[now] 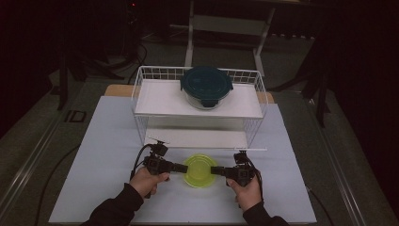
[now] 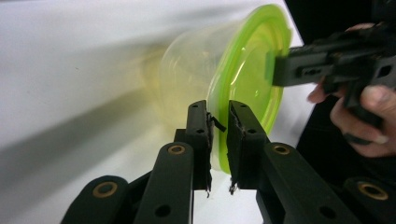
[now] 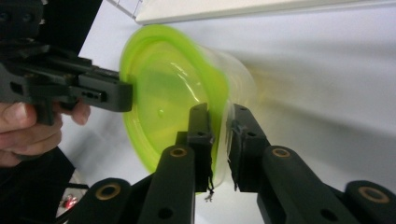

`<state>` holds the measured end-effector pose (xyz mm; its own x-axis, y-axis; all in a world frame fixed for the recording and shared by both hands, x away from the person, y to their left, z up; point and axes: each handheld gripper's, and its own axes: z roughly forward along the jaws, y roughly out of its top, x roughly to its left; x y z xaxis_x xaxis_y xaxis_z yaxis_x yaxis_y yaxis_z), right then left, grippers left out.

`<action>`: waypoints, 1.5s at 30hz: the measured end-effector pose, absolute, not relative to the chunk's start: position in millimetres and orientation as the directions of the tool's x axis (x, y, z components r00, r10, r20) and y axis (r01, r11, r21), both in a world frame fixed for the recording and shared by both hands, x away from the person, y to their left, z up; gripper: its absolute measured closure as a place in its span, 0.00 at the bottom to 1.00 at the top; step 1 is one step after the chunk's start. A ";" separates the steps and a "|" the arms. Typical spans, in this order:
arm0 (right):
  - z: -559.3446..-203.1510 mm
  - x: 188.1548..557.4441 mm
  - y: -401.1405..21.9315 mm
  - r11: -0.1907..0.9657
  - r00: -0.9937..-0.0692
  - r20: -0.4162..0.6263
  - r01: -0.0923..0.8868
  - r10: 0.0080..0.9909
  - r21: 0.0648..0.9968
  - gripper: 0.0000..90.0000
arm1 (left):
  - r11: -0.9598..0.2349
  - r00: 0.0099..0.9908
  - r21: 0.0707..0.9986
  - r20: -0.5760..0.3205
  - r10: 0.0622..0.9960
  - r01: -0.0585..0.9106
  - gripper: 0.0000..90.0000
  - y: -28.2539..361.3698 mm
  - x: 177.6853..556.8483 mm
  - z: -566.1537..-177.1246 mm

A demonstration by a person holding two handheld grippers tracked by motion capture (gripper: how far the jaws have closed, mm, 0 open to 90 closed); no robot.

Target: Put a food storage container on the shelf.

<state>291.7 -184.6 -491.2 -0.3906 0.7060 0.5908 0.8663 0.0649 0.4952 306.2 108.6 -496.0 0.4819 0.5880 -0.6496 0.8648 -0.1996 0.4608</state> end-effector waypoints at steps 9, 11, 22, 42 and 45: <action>-482.2 290.2 -181.1 0.092 -0.418 0.553 0.848 0.721 0.521 0.90 | -0.182 0.482 0.474 -0.651 0.587 0.862 0.89 111.4 302.7 -492.0; -479.5 289.3 -180.6 0.095 -0.424 0.553 0.846 0.717 0.525 0.90 | -0.179 0.486 0.480 -0.651 0.583 0.859 0.89 112.4 301.5 -489.0; -463.7 284.4 -185.2 0.086 -0.439 0.548 0.829 0.712 0.553 0.90 | -0.175 0.504 0.505 -0.645 0.575 0.845 0.89 109.2 297.5 -472.5; -411.6 270.1 -183.6 0.106 -0.515 0.510 0.767 0.689 0.632 0.89 | -0.170 0.571 0.585 -0.618 0.540 0.793 0.89 117.8 285.4 -417.5; -403.3 270.1 -182.8 0.107 -0.525 0.503 0.757 0.687 0.644 0.89 | -0.166 0.578 0.597 -0.610 0.541 0.785 0.89 118.7 284.8 -408.6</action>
<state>270.1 -182.8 -403.3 -0.5250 0.6867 0.5028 0.7571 0.1070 0.6445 284.8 118.7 -408.6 0.5783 0.5415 -0.6102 0.7850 -0.1657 0.5970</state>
